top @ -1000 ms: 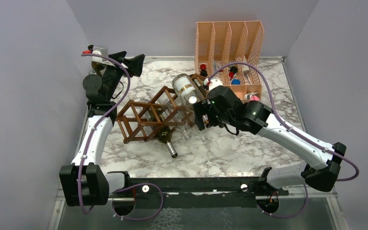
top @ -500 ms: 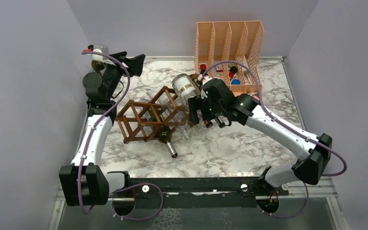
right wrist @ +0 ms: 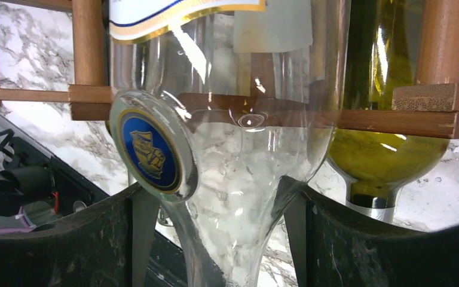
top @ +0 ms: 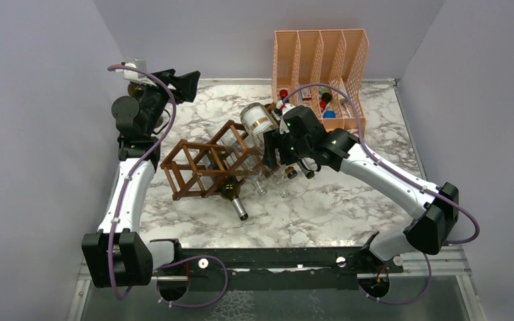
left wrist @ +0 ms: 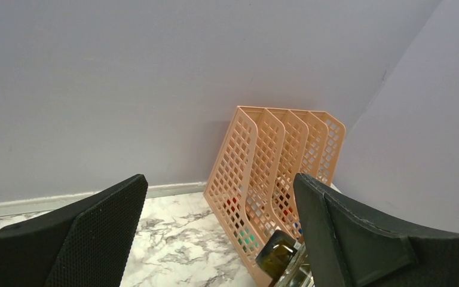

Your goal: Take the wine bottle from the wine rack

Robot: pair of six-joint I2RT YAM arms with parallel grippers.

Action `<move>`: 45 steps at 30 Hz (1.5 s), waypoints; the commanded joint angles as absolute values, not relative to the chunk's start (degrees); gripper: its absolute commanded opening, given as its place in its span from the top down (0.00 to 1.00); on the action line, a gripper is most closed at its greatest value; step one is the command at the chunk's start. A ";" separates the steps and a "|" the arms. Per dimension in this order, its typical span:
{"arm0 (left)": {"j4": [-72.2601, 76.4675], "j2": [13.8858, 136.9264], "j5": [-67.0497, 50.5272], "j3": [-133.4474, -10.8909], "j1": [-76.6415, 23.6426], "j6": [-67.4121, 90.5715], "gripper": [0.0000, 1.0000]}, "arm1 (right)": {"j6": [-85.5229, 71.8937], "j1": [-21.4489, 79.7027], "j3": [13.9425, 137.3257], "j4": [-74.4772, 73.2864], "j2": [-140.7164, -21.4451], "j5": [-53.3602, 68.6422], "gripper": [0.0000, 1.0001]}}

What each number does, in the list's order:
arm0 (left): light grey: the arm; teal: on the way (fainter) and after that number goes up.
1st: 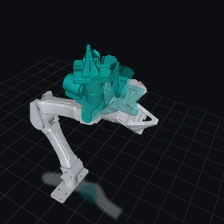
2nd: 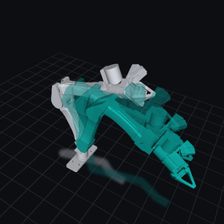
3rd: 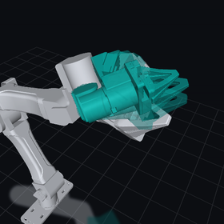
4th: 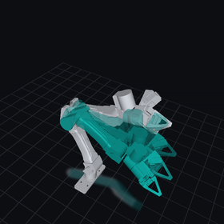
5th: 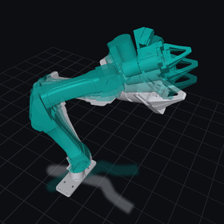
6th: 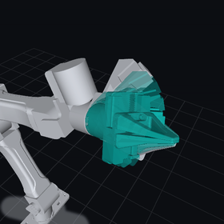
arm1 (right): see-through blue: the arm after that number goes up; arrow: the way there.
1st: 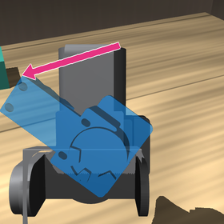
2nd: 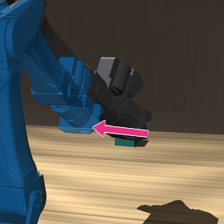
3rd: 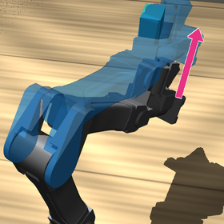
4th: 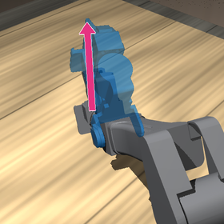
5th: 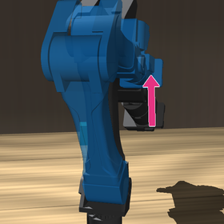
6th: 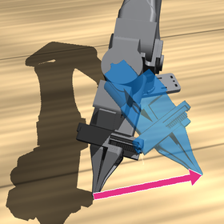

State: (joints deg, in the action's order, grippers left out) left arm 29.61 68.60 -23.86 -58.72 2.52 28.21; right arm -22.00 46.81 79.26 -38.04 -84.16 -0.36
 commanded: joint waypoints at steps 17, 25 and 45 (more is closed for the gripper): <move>29.51 68.46 -25.11 -59.85 1.02 24.93 0.01 | -24.22 46.75 74.48 -31.46 -79.10 2.07 0.59; 29.71 68.44 -28.73 -59.98 -1.80 21.65 0.01 | -22.66 46.71 75.17 -30.42 -72.60 0.68 0.98; 30.48 66.48 -33.11 -58.95 -11.53 14.76 0.01 | -19.28 46.74 83.45 -49.33 -59.09 -0.19 0.99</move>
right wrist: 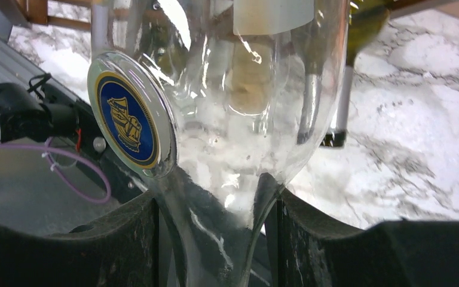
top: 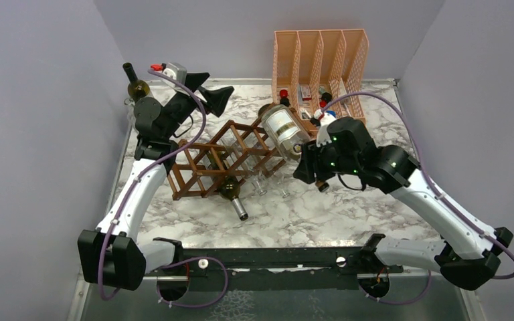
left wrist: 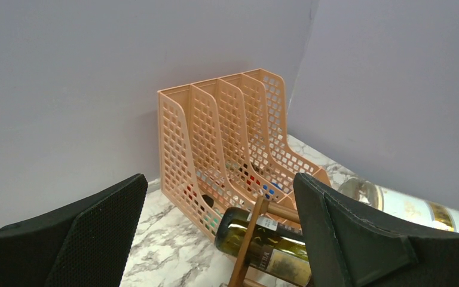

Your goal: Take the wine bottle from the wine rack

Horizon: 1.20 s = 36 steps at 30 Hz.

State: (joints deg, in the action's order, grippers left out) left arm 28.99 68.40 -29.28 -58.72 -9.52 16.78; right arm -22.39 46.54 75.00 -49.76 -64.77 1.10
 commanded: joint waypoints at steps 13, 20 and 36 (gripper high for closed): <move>31.89 63.39 -42.06 -55.06 -25.23 3.08 0.03 | -19.61 46.71 87.85 -73.77 -51.73 -3.04 0.99; 24.01 58.86 -42.03 -49.64 -41.29 -17.62 0.01 | -20.88 46.76 83.94 -77.91 -48.85 -0.95 0.99; 16.22 75.69 0.00 -53.41 -81.07 -52.96 0.04 | -24.43 46.76 76.66 -80.73 -50.58 12.16 0.99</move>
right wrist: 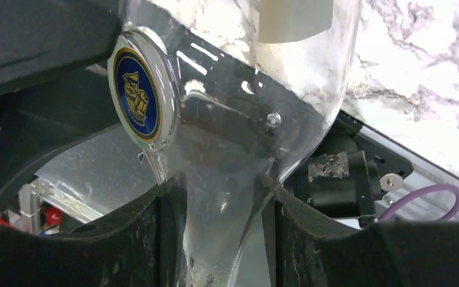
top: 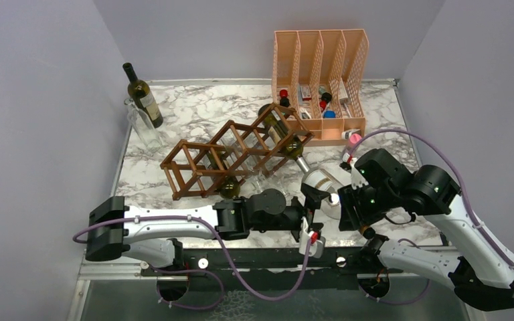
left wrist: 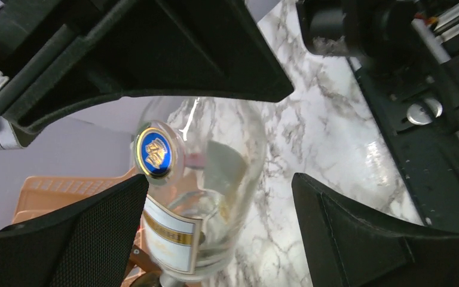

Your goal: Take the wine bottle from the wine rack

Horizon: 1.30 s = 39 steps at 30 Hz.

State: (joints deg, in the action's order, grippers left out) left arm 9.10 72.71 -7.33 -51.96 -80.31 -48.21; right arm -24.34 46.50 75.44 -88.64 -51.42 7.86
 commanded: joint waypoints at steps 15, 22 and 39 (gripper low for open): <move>21.84 82.55 -5.50 -54.04 -80.42 -44.89 0.01 | -25.97 46.76 71.30 -71.81 -51.05 14.84 0.99; 33.27 86.28 -2.97 -50.23 -79.68 -37.97 0.04 | -25.67 46.71 68.04 -67.82 -53.56 16.34 0.99; 49.00 88.78 -2.22 -41.22 -74.09 -19.13 0.09 | -25.77 46.42 64.53 -63.55 -66.55 17.74 0.95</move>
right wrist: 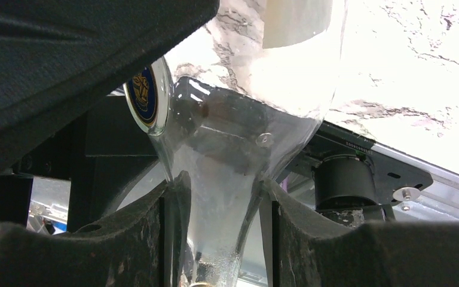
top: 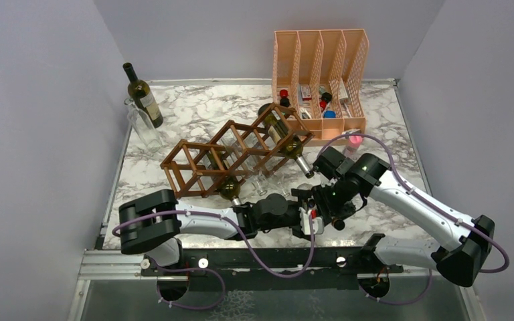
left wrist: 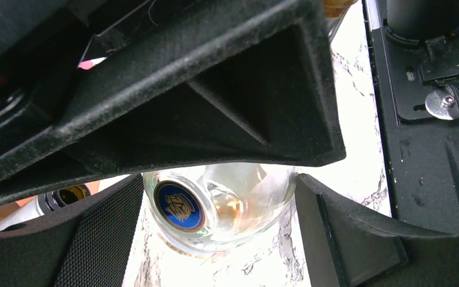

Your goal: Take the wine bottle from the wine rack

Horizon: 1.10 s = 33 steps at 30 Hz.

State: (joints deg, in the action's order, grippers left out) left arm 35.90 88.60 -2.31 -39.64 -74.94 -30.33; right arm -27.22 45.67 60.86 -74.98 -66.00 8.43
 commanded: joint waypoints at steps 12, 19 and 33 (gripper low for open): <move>56.67 91.58 1.53 -40.71 -74.35 -9.78 0.08 | -26.55 45.09 70.83 -65.06 -70.51 18.20 0.64; 57.20 90.97 6.78 -40.40 -74.83 -5.00 0.09 | -27.66 45.09 71.20 -64.57 -72.47 15.23 0.56; 63.28 91.32 12.72 -40.37 -76.53 -0.03 0.09 | -28.94 45.09 72.87 -62.41 -74.98 17.05 0.38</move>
